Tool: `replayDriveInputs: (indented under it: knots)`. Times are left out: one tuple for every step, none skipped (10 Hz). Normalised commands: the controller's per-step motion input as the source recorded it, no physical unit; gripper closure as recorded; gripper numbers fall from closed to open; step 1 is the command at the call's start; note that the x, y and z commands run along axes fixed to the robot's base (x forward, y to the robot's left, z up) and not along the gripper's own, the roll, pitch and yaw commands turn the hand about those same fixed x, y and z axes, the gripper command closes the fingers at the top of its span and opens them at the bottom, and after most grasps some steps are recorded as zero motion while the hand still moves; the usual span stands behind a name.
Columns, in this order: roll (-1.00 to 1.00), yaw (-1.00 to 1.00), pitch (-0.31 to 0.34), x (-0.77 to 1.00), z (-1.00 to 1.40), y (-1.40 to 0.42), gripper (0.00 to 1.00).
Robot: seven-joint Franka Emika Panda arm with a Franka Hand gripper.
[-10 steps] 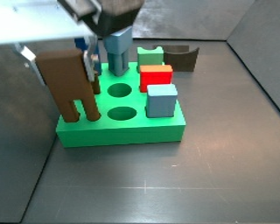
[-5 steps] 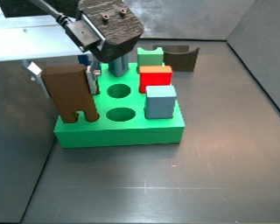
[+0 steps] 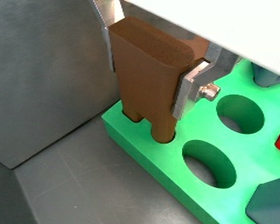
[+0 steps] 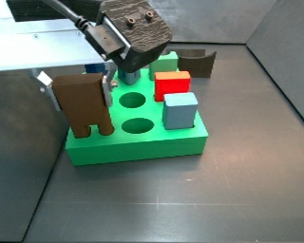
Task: Pick up the square-circle object. Move up. Rotate the square-circle object. Move to above the board. Insert the square-circle object.
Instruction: Insert the square-circle object.
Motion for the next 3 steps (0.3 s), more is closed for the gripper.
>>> replayDriveInputs:
  knots:
    - [0.04, 0.27, -0.229, -0.04, -0.69, 0.09, 1.0]
    - [-0.17, 0.0, -0.209, -0.06, -0.25, 0.06, 1.0]
    - [0.0, 0.0, 0.0, 0.0, 0.0, 0.0, 1.0]
